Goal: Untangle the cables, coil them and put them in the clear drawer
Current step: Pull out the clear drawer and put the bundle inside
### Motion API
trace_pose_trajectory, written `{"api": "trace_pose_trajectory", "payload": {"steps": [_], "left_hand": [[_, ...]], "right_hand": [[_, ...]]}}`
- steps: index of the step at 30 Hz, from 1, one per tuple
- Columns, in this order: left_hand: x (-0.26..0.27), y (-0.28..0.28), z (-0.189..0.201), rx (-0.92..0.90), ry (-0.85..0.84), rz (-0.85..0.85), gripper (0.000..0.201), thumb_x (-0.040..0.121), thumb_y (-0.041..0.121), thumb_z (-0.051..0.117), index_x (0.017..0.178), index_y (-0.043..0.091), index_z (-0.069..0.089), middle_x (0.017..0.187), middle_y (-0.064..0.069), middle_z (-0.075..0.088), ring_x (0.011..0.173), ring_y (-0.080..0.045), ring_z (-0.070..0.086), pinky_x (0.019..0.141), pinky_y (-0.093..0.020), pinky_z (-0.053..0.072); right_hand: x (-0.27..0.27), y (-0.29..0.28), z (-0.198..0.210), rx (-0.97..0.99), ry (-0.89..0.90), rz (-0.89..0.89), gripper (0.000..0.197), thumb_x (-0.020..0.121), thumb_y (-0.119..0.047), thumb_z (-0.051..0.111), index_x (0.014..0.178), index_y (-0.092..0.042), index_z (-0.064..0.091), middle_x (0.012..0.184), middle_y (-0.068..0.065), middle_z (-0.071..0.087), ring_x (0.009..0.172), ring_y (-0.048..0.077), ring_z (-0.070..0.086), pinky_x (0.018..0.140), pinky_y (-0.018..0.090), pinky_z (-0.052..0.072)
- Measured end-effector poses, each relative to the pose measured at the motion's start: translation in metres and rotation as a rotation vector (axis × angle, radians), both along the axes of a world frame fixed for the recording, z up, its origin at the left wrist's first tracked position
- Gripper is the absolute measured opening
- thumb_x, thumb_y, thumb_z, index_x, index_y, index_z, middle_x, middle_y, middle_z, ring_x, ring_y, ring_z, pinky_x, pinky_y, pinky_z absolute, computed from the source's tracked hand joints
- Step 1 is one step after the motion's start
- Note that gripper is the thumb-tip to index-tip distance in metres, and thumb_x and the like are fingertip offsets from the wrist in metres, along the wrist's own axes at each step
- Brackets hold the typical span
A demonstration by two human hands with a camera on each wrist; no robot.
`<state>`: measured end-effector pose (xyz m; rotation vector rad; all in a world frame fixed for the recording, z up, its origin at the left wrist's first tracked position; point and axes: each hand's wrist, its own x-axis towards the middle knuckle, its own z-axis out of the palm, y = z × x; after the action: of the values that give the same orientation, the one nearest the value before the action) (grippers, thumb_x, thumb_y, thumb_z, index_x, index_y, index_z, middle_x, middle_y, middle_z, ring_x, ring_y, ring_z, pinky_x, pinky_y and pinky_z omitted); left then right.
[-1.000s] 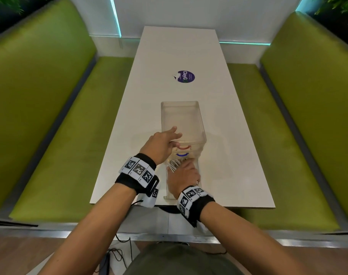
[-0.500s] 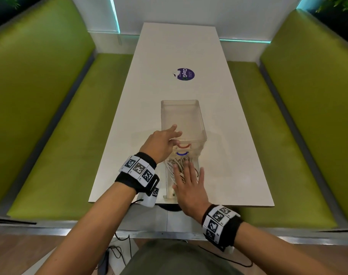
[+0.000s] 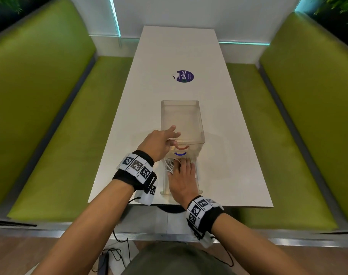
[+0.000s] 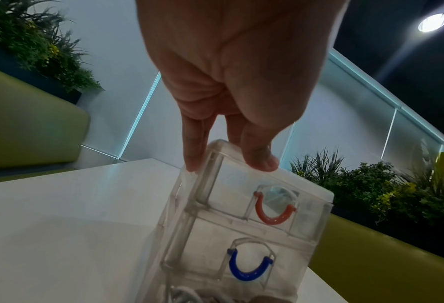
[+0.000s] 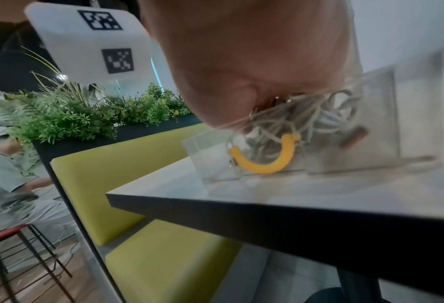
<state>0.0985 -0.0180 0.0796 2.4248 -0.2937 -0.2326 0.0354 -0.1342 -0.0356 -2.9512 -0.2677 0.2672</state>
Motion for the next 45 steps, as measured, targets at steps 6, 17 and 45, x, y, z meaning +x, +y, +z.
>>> {"api": "trace_pose_trajectory", "payload": {"steps": [6,17,45], "left_hand": [[0.002,0.000,-0.003,-0.043,-0.017,0.024,0.047,0.094,0.001,0.045,0.139,0.013,0.044,0.132,0.002,0.060,0.115,-0.015,0.061,0.107,-0.034,0.038],[0.006,0.002,-0.001,-0.012,0.007,-0.026,0.053,0.092,-0.009,0.040,0.141,0.010,0.041,0.130,0.002,0.061,0.091,-0.008,0.067,0.089,-0.008,0.036],[0.017,0.006,0.007,0.046,0.031,-0.002,0.047,0.096,0.002,0.041,0.141,0.015,0.040,0.131,0.009,0.060,0.104,-0.006,0.064,0.089,-0.009,0.031]], "right_hand": [[-0.018,-0.026,-0.007,0.134,-0.055,0.239,0.064,0.096,-0.040,0.027,0.141,0.005,0.034,0.147,0.031,0.032,0.139,0.046,0.026,0.110,0.060,0.023],[0.001,-0.043,0.001,0.062,0.048,0.473,0.086,0.082,-0.017,0.070,0.145,0.010,0.018,0.153,0.032,0.011,0.143,0.046,0.008,0.118,0.052,0.005],[0.027,-0.054,0.021,0.136,-0.007,0.499,0.094,0.067,-0.019,0.083,0.144,-0.008,0.031,0.155,0.019,0.018,0.128,0.041,0.041,0.102,0.046,0.041]]}}
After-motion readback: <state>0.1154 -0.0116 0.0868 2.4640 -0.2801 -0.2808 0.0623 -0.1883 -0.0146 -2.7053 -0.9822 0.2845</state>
